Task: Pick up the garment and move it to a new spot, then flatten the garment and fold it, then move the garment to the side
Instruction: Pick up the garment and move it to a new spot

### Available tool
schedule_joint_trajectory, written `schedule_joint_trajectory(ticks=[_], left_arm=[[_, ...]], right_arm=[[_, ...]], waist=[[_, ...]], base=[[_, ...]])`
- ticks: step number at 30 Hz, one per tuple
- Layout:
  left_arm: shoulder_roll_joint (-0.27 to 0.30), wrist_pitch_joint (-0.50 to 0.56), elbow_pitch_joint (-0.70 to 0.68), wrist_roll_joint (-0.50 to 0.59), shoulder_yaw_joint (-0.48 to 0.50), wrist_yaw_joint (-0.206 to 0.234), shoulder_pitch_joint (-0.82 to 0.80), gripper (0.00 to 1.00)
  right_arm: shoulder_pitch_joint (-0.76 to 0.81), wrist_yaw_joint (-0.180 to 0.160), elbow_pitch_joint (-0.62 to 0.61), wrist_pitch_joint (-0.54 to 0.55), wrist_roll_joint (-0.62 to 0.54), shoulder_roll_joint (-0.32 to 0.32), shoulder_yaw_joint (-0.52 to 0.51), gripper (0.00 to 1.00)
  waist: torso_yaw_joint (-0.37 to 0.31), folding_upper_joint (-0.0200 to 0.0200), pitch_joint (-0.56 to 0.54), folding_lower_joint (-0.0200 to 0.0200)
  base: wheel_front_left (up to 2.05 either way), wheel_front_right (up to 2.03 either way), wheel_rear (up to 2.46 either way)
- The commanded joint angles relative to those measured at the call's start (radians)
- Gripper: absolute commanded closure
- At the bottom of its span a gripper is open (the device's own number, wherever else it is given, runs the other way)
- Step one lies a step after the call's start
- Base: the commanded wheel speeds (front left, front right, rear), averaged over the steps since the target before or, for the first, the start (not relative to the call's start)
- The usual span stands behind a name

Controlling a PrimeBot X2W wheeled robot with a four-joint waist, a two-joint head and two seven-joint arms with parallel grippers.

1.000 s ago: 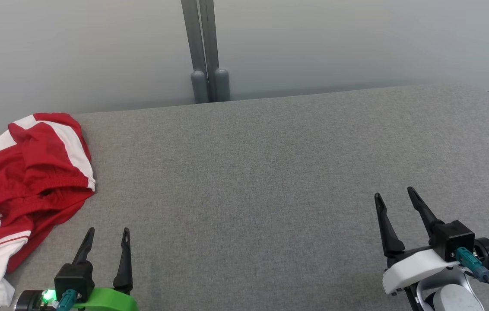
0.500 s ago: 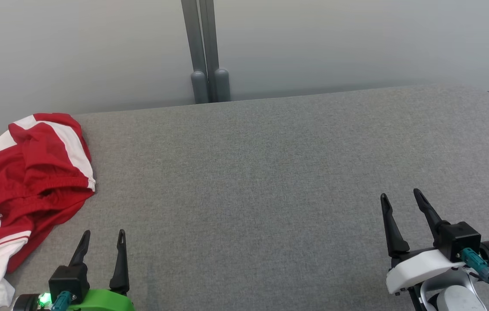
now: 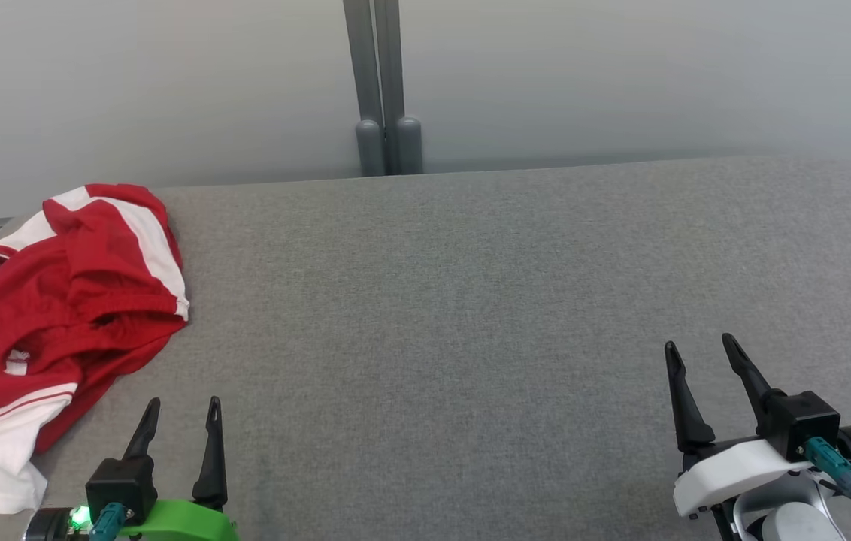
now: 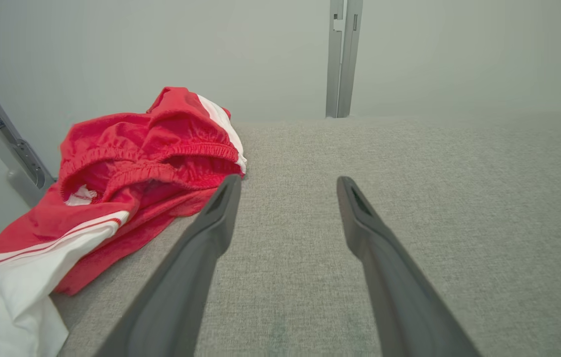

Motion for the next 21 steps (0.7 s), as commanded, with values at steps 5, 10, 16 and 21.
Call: schedule_joint_trajectory(ticks=[5,10,16,21], left_arm=[[0.001,-0.001,0.007,-0.003,0.011,-0.002,-0.004,0.00],[0.006,-0.001,0.007,-0.009,0.035,0.002,0.013,0.00],[0.007,-0.001,0.005,-0.018,0.057,-0.001,0.020,0.00],[0.007,-0.001,0.021,-0.038,0.070,-0.007,-0.009,0.00]], right_arm=[[0.017,0.000,-0.007,-0.004,0.009,0.004,0.007,0.00],[-0.006,0.000,-0.003,-0.003,0.020,0.007,0.033,0.00],[-0.031,0.000,0.007,-0.003,0.027,0.011,0.069,0.00],[-0.050,0.000,-0.001,-0.003,0.028,0.009,0.091,0.00]], waist=[[0.132,0.0000,-0.003,0.0000],[0.220,0.0000,0.000,0.0000],[0.264,0.0000,0.011,0.0000],[0.243,0.0000,0.044,0.0000]], base=[[0.00,0.00,0.00],[0.00,0.00,0.00],[0.00,0.00,0.00],[0.00,0.00,0.00]])
